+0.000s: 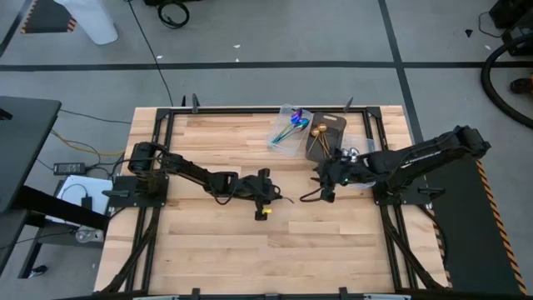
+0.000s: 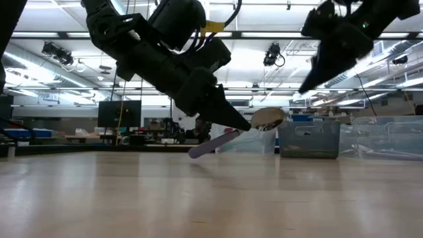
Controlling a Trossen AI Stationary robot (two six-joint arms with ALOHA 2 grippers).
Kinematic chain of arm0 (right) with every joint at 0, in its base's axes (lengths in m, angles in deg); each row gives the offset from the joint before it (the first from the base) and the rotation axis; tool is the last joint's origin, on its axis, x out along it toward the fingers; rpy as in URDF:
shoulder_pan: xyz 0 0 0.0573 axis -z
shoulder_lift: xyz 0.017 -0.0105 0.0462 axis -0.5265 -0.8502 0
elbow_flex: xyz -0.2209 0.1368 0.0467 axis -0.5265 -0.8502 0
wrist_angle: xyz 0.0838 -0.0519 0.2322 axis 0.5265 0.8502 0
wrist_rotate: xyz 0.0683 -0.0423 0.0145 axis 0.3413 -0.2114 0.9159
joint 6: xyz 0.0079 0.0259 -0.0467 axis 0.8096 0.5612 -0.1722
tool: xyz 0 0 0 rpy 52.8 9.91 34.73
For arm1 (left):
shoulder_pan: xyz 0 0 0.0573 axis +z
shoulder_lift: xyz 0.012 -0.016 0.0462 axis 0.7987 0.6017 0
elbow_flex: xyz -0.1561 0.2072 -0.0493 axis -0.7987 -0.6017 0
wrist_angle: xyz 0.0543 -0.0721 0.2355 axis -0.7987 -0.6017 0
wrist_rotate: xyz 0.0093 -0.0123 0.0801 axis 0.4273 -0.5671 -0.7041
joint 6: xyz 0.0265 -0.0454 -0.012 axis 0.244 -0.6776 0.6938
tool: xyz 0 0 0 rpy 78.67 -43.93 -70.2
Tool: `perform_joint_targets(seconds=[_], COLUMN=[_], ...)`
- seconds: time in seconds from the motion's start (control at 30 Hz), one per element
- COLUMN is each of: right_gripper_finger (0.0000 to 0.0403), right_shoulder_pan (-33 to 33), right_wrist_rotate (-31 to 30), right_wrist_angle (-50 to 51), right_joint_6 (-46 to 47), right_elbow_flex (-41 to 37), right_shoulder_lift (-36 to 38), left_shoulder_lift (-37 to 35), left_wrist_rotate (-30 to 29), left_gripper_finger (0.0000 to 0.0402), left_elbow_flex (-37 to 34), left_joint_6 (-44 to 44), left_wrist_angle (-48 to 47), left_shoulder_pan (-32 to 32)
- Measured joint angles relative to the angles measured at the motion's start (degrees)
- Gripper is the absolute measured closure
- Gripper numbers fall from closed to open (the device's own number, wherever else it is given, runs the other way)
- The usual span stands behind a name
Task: Sort silverware by color (type)
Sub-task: Put the purple spoon into the right transparent bin
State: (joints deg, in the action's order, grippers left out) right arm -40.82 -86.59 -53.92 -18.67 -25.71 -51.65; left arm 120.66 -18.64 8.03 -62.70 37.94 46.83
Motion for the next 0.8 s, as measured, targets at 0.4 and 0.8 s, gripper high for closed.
perform_joint_targets(seconds=[0.4, 0.8], right_gripper_finger=[0.0254, 0.0254], right_shoulder_pan=[-3.8, -11.5], right_wrist_rotate=[3.3, -12.2], right_wrist_angle=[-15.4, -22.6], right_joint_6=[3.4, 4.8], right_elbow_flex=[-4.6, -4.6], right_shoulder_lift=[-11.8, -15.4], left_shoulder_lift=[-0.1, -0.1], left_wrist_rotate=[-0.4, -5.9], left_gripper_finger=[0.0399, 0.04], left_elbow_flex=[0.1, 0.1], left_joint_6=[0.9, -2.1], left_wrist_angle=[3.3, 10.1], left_shoulder_pan=[0.3, 0.3])
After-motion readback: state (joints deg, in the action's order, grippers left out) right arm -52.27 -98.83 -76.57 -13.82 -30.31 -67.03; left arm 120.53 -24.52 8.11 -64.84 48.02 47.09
